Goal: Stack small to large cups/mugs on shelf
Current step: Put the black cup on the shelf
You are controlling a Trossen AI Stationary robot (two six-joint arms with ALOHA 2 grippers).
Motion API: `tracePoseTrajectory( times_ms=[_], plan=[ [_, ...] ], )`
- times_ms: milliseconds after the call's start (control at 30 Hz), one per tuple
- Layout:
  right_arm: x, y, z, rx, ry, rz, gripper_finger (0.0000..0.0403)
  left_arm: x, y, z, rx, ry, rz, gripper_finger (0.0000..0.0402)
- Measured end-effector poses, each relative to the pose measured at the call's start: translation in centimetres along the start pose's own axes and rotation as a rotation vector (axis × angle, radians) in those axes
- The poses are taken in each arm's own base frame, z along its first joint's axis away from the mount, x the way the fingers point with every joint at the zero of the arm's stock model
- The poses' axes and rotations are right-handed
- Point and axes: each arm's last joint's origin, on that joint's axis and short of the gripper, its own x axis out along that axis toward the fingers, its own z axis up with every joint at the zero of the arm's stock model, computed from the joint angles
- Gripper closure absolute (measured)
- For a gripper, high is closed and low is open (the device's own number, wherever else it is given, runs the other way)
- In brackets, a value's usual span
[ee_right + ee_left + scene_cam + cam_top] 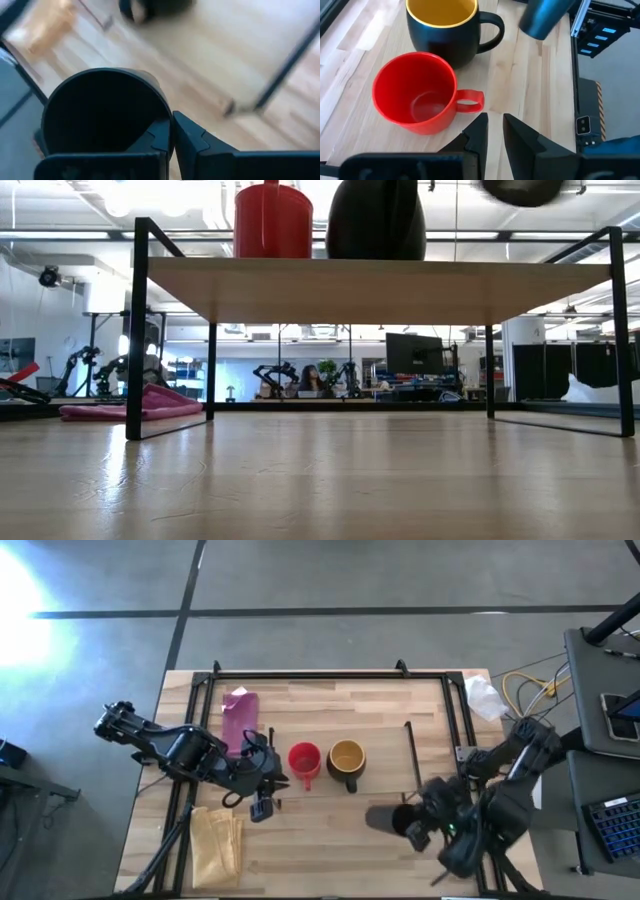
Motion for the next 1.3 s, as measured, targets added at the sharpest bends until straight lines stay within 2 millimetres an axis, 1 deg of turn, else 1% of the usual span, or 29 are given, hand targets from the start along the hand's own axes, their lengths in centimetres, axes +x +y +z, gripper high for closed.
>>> tracePoseTrajectory(
  times_ms=[67, 200, 300, 400, 600, 800, 867, 1067, 1200, 1300],
  plan=[
    [0.1, -0.2, 1.3, -0.022, -0.038, -0.002, 0.0394, 0.1, -0.1, 0.1, -0.003, -0.008, -0.004, 0.0356],
    [0.4, -0.8, 4.1, -0.086, -0.048, -0.020, 0.0394, 0.0, -0.6, 0.5, -0.020, -0.064, -0.047, 0.0356],
    [0.1, -1.9, 5.8, -0.114, 0.012, -0.011, 0.0394, -0.1, -1.0, 0.6, -0.024, -0.088, -0.072, 0.0356],
    [-0.6, -3.0, 6.9, -0.117, 0.042, 0.017, 0.0394, -0.2, -1.2, 0.5, -0.018, -0.084, -0.078, 0.0356],
    [-2.7, -6.6, 9.5, -0.054, 0.013, 0.078, 0.0394, 0.0, -1.3, 0.3, -0.011, -0.076, -0.078, 0.0356],
    [-3.5, -10.3, 11.4, 0.009, 0.114, 0.133, 0.0394, 0.0, -1.3, 0.3, -0.015, -0.086, -0.085, 0.0356],
    [-3.4, -11.1, 12.0, 0.010, 0.133, 0.134, 0.0394, 0.0, -1.3, 0.3, -0.015, -0.086, -0.085, 0.0356],
    [-2.2, -13.0, 13.8, 0.023, 0.113, 0.072, 0.0394, 0.0, -1.4, 0.4, -0.015, -0.087, -0.085, 0.0356],
    [-0.6, -12.8, 14.4, -0.013, 0.175, 0.043, 0.0394, 0.0, -1.4, 0.4, -0.016, -0.088, -0.086, 0.0356],
    [0.1, -12.4, 14.5, -0.046, 0.197, 0.031, 0.0394, 0.0, -1.4, 0.4, -0.016, -0.089, -0.087, 0.0356]
  ],
)
